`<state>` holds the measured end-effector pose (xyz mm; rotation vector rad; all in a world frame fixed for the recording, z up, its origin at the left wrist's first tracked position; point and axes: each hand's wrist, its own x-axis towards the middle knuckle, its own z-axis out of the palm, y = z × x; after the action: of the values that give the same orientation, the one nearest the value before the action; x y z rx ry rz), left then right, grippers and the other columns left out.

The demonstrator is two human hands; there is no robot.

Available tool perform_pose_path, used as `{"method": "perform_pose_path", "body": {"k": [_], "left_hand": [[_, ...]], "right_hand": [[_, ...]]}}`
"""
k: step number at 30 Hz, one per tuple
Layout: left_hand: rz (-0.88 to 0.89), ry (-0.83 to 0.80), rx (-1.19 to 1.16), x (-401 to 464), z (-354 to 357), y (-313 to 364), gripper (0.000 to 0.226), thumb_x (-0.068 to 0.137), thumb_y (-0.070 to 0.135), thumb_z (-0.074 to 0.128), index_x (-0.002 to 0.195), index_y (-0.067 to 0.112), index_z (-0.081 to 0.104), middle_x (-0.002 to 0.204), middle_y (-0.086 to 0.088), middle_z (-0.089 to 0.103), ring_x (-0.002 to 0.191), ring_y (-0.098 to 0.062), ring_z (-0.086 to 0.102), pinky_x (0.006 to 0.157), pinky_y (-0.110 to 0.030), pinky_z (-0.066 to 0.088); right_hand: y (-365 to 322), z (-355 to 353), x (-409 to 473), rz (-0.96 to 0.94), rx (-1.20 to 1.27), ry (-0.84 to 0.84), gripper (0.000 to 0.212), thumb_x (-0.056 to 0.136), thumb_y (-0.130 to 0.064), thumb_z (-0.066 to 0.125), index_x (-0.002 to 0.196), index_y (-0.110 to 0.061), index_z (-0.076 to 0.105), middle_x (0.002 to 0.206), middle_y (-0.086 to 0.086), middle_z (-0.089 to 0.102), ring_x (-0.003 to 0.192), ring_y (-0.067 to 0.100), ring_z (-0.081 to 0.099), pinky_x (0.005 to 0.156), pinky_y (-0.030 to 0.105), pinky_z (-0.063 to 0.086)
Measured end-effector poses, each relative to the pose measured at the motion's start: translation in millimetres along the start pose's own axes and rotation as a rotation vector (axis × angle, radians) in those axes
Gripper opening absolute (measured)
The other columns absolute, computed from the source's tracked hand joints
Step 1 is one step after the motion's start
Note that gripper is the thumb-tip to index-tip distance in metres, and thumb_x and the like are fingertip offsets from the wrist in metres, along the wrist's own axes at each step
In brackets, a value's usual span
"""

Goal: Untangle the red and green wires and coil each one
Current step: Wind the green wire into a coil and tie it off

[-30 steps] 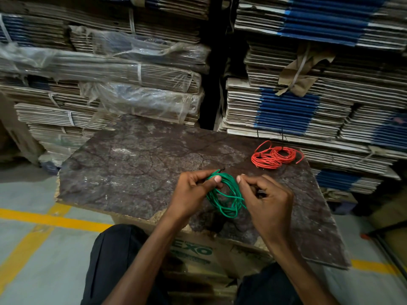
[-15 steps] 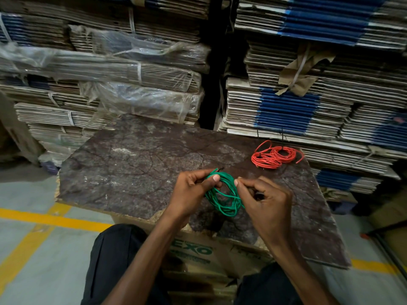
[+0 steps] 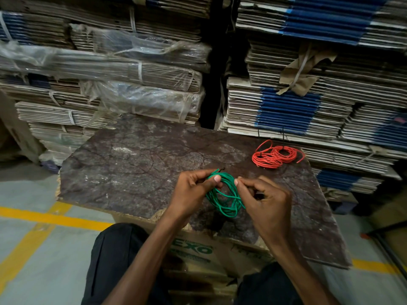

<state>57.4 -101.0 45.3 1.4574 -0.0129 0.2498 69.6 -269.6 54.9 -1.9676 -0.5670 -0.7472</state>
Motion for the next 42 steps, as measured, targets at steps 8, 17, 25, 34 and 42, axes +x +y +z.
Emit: {"method": "perform_pose_path", "body": {"k": [8,17,25,34,42], "left_hand": [[0.002,0.002,-0.003,0.4,-1.3,0.0,0.012,0.09,0.001,0.06,0.094,0.002,0.072,0.071,0.003,0.071,0.067,-0.003,0.06,0.067,-0.017,0.048],[0.025,0.001,0.033,-0.1,-2.0,-2.2,0.013,0.09,0.002,0.062,0.096,-0.004,0.072,0.074,0.002,0.072,0.071,-0.006,0.061,0.07,-0.022,0.048],[0.015,-0.012,0.014,-0.3,0.0,0.1,0.013,0.09,0.001,0.061,0.094,0.006,0.072,0.072,0.006,0.072,0.068,-0.002,0.061,0.068,-0.017,0.049],[0.022,-0.001,0.004,-0.6,-0.1,-0.1,0.014,0.09,-0.001,0.061,0.097,0.001,0.071,0.07,0.005,0.071,0.066,-0.001,0.061,0.066,-0.014,0.048],[0.016,0.002,0.009,-1.1,-0.2,0.7,0.015,0.09,-0.002,0.06,0.1,0.0,0.071,0.068,0.006,0.071,0.064,0.0,0.061,0.065,-0.013,0.048]], "right_hand": [[0.4,-1.3,-1.2,-0.014,0.006,-0.016,0.004,0.083,-0.013,0.074,0.08,-0.013,0.078,0.063,-0.002,0.062,0.055,0.01,0.057,0.051,0.032,0.044],[0.9,-0.8,-1.2,-0.008,-0.005,-0.008,0.003,0.083,-0.011,0.076,0.081,-0.012,0.078,0.063,-0.003,0.061,0.055,0.008,0.056,0.051,0.03,0.044],[0.3,-1.2,-1.4,-0.013,-0.008,-0.013,0.003,0.083,-0.011,0.076,0.081,-0.012,0.078,0.062,-0.003,0.06,0.054,0.01,0.056,0.05,0.032,0.044],[2.0,-1.2,-3.1,-0.006,0.002,-0.017,0.003,0.083,-0.011,0.076,0.081,-0.013,0.078,0.063,-0.001,0.061,0.054,0.013,0.057,0.05,0.034,0.044],[1.2,-0.6,-2.8,-0.004,0.007,-0.024,0.003,0.083,-0.01,0.076,0.081,-0.013,0.077,0.061,-0.002,0.058,0.053,0.013,0.055,0.049,0.034,0.043]]}}
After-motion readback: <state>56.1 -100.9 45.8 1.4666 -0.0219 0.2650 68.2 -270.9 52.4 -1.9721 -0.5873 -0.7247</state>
